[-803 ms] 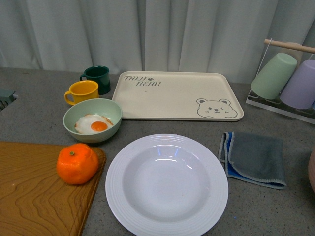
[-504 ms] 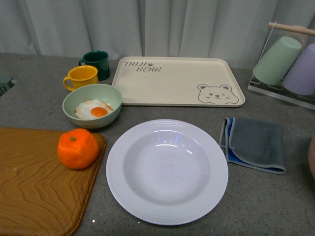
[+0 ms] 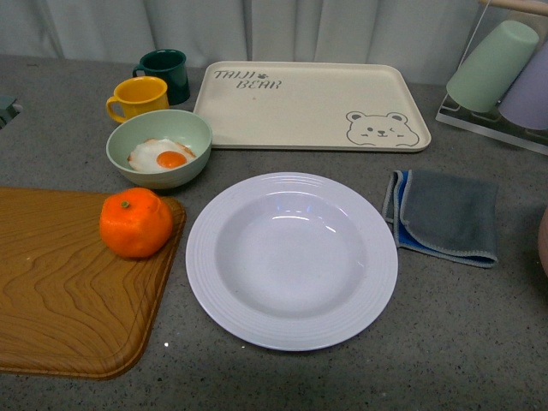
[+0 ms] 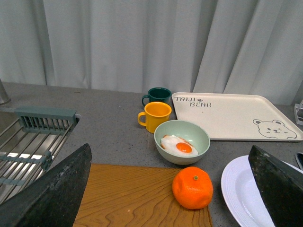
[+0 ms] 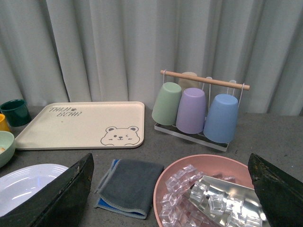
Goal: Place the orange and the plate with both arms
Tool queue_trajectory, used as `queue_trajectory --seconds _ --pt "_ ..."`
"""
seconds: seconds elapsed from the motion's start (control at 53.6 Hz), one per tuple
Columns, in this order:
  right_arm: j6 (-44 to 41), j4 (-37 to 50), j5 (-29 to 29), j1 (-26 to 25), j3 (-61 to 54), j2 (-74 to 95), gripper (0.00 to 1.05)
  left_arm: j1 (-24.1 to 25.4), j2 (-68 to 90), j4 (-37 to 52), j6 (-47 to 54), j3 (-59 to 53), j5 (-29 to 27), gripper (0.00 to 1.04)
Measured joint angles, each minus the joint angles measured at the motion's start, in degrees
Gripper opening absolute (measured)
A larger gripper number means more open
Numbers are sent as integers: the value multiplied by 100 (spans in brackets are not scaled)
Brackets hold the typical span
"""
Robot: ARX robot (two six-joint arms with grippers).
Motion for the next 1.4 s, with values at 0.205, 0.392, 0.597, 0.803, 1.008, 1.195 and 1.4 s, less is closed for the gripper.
queue_trajectory --seconds 0.205,0.392,0.597,0.803,1.008,1.195,1.4 --pt "0 0 0 0 0 0 95 0 0 0 0 0 0 98" --pt "0 0 0 0 0 0 95 -114 297 -612 -400 214 -363 98" --pt "0 0 0 0 0 0 95 -352 2651 109 -1534 562 -621 98" --pt "0 0 0 0 0 0 95 -450 5036 1832 -1655 1117 -328 98" --pt "0 0 0 0 0 0 95 -684 7875 2371 -1637 2409 -341 98" --pt "0 0 0 0 0 0 95 -911 9160 1628 -1528 3348 -402 98" --pt "0 -2 0 0 0 0 95 -1049 9831 1401 -1488 3847 -142 98"
